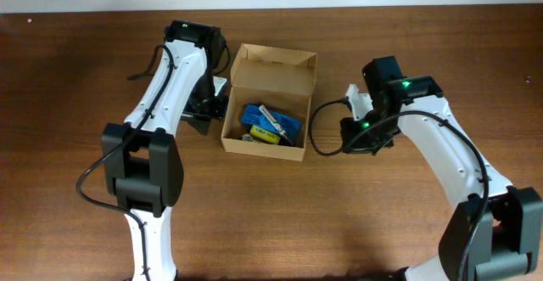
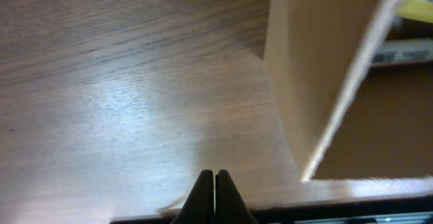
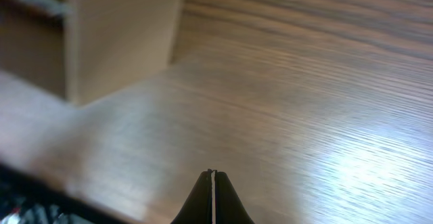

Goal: Pack container

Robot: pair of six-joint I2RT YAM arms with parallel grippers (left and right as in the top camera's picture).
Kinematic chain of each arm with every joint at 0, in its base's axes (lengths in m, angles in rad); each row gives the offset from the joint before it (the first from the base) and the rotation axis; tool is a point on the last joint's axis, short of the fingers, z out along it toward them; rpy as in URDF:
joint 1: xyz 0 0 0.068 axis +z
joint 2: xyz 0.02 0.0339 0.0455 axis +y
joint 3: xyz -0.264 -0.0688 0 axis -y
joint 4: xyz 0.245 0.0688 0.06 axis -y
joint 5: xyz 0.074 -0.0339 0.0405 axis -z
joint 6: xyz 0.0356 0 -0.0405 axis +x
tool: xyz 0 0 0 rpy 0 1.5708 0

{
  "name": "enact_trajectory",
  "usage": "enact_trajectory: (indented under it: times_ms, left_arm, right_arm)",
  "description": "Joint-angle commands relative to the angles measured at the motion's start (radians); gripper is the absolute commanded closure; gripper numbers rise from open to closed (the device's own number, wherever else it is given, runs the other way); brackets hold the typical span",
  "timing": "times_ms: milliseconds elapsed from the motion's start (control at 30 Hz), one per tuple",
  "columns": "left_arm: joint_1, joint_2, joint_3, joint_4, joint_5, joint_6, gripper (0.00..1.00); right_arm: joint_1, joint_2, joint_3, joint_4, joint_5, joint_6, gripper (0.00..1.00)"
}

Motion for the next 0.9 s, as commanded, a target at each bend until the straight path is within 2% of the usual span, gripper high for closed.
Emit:
enact_trajectory:
  times_ms: [0, 333, 633, 867]
  left_arm:
    - [0.016, -0.004, -0.006, 0.023, -0.019, 0.013, 0.98]
    - [0.045, -0.004, -0.006, 0.079, -0.014, 0.014, 0.97]
    - [0.043, -0.004, -0.006, 0.1, 0.019, 0.01, 0.96]
    - [0.043, -0.004, -0.006, 0.1, 0.019, 0.01, 0.95]
  right_arm:
    - [0.055, 0.002, -0.008, -0.003, -0.105, -0.04, 0.96]
    - [0.256, 0.002, -0.007, 0.114, -0.146, -0.024, 0.96]
    - [0.28, 0.022, -0.008, 0.177, -0.082, -0.006, 0.96]
    - [0.282, 0.115, -0.008, 0.204, -0.078, -0.006, 0.96]
